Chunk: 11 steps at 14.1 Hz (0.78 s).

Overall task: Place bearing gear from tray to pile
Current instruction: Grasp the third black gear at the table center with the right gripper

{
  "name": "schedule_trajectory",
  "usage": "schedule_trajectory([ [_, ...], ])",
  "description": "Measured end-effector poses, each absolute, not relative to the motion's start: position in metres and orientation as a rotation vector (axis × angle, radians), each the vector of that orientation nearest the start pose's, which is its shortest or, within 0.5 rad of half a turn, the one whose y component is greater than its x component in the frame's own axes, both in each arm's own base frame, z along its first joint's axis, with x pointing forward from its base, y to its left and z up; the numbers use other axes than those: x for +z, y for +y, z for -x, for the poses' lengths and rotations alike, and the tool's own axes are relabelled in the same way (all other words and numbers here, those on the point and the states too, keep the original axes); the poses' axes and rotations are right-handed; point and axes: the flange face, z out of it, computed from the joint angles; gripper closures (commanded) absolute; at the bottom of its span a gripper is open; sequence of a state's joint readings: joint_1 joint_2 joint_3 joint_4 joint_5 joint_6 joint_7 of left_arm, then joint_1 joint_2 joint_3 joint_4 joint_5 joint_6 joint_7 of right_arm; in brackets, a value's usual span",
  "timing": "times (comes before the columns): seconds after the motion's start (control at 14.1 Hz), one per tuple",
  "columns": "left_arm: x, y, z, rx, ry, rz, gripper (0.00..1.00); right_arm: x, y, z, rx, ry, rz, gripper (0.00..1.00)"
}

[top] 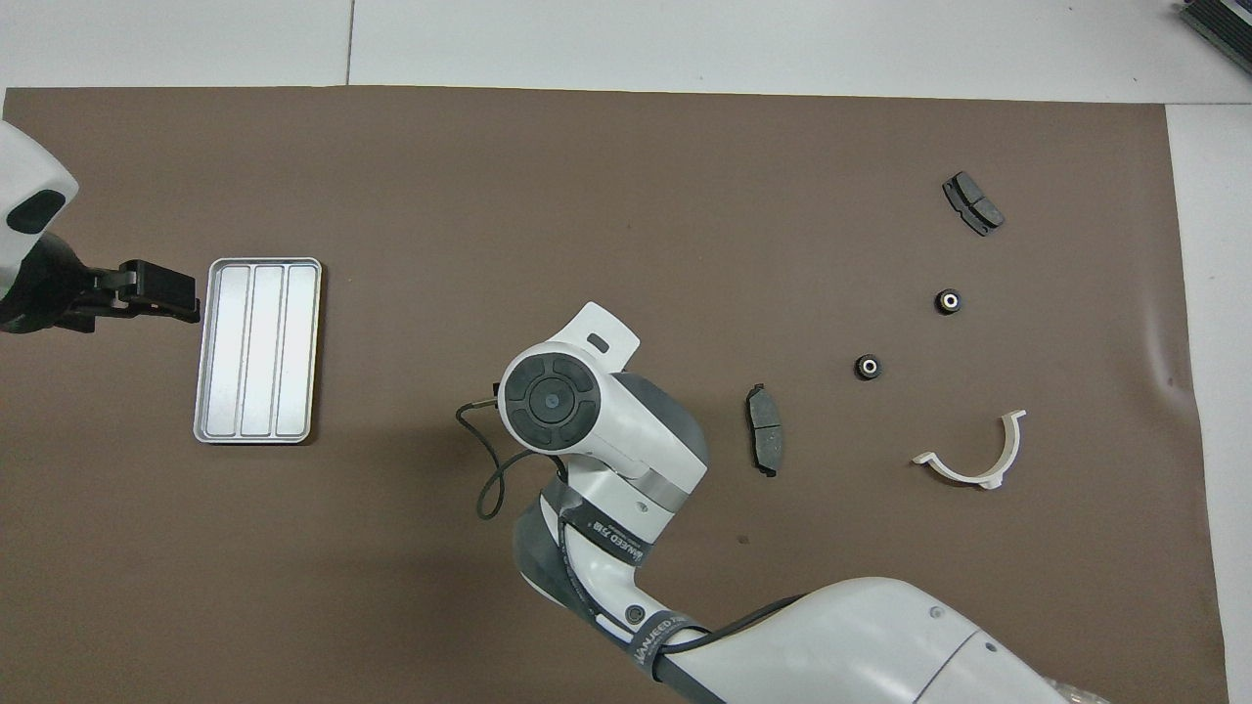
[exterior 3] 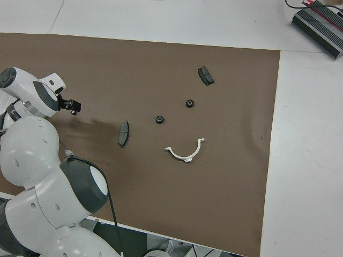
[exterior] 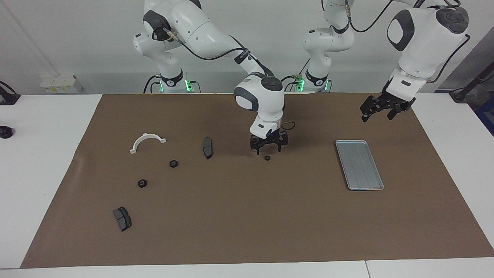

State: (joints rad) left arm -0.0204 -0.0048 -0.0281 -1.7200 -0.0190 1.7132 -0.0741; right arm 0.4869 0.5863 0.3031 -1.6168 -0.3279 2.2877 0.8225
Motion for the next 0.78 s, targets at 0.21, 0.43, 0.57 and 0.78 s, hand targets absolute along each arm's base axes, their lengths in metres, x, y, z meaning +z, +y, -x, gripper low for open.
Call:
schedule_trajectory([
  [0.21,0.567,-0.029,-0.560,0.011,-0.045,3.160,0.00,0.303,0.470,-0.521,-0.246,-0.174,3.107,0.48],
  [0.43,0.567,-0.029,-0.560,0.010,-0.045,3.160,0.00,0.300,0.468,-0.524,-0.274,-0.165,3.078,0.50],
  [0.57,0.567,-0.029,-0.560,0.010,-0.044,3.160,0.00,0.295,0.467,-0.527,-0.278,-0.160,3.072,0.50],
  [0.78,0.567,-0.032,-0.559,0.009,-0.032,3.154,0.00,0.288,0.466,-0.524,-0.265,-0.164,3.077,0.71],
])
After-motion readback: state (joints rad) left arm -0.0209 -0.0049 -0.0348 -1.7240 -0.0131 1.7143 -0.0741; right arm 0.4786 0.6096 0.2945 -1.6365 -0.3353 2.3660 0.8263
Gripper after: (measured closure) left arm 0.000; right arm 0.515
